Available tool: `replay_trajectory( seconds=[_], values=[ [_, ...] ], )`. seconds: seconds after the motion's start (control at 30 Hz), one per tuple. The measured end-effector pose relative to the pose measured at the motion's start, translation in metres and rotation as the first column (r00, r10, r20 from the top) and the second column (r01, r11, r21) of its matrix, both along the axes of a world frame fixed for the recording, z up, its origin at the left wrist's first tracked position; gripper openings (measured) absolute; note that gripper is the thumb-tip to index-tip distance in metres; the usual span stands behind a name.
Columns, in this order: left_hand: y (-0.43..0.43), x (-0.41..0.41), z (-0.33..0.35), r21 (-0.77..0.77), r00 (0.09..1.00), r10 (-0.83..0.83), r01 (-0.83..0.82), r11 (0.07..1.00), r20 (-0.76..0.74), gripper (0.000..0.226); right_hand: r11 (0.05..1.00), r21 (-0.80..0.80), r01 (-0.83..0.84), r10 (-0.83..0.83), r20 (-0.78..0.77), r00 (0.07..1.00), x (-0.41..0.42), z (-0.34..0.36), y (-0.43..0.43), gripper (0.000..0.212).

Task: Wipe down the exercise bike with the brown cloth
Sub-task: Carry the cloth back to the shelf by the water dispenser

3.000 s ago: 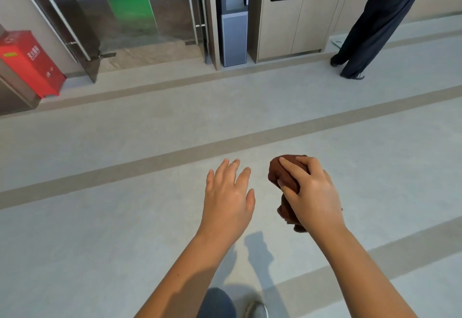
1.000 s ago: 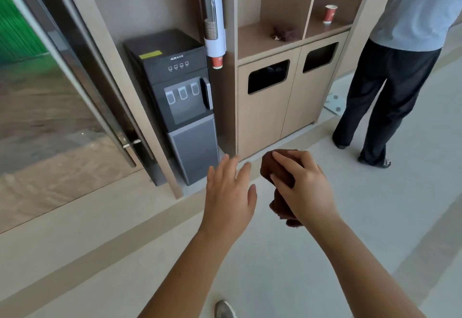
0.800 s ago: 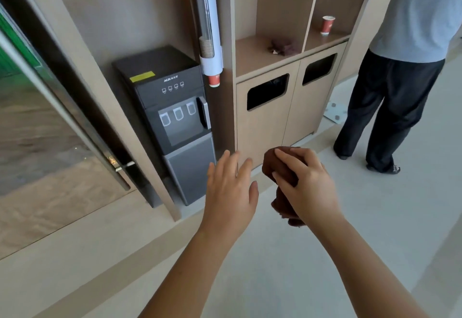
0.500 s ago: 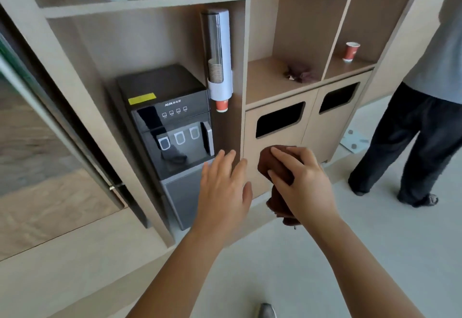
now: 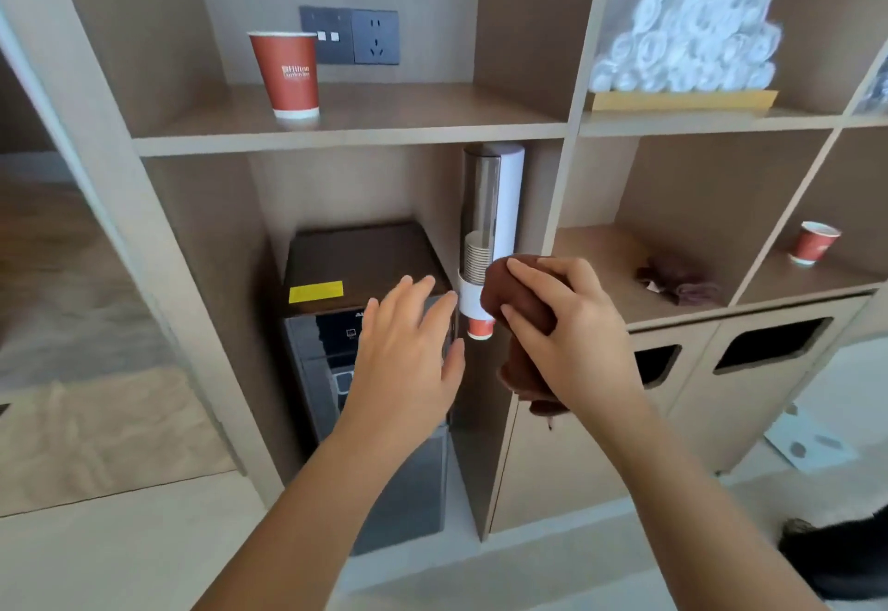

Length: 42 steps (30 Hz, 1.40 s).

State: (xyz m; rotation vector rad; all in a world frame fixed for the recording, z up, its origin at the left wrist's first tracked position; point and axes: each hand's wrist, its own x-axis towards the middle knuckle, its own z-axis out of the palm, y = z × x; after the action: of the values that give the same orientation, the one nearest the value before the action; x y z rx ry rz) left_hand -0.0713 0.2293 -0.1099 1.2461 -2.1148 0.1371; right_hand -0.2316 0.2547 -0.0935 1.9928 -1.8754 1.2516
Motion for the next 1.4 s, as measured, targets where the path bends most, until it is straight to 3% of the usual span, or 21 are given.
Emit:
replay_trajectory(
  seconds=[0.33, 0.57, 0.7, 0.93, 1.13, 1.27, 1.4],
  values=[
    [-0.137, -0.004, 0.083, -0.278, 0.993, -0.107, 0.091, 0.956, -0.045, 0.042, 0.98, -0.198, -0.012, 0.023, 0.05, 0.998, 0.002, 0.077, -0.136, 0.041],
    [-0.207, -0.005, 0.122, -0.351, 0.991, -0.132, 0.114, 0.929, -0.028, 0.044, 0.956, -0.294, 0.011, 0.01, 0.073, 0.997, -0.001, 0.119, -0.195, 0.041],
    [-0.232, -0.01, 0.136, -0.403, 0.995, -0.098, 0.079, 0.912, -0.026, 0.042, 0.948, -0.317, 0.027, -0.031, -0.005, 1.0, -0.007, 0.143, -0.221, 0.043],
    [-0.256, -0.016, 0.142, -0.385, 0.999, 0.004, -0.024, 0.923, -0.051, 0.042, 0.986, -0.112, 0.12, -0.144, -0.237, 0.961, -0.001, 0.176, -0.283, 0.044],
    [-0.265, -0.011, 0.13, -0.36, 0.995, 0.08, -0.094, 0.928, -0.053, 0.042, 0.933, 0.324, 0.154, -0.023, -0.373, 0.927, 0.012, 0.156, -0.307, 0.052],
    [-0.266, -0.011, 0.127, -0.354, 0.993, 0.115, -0.116, 0.928, -0.024, 0.042, 0.921, 0.33, 0.205, -0.029, -0.466, 0.884, 0.013, 0.156, -0.298, 0.068],
    [-0.264, -0.012, 0.127, -0.344, 0.994, 0.107, -0.112, 0.932, -0.032, 0.041, 0.965, 0.217, 0.149, -0.036, -0.453, 0.891, 0.0, 0.147, -0.27, 0.072]
  ],
)
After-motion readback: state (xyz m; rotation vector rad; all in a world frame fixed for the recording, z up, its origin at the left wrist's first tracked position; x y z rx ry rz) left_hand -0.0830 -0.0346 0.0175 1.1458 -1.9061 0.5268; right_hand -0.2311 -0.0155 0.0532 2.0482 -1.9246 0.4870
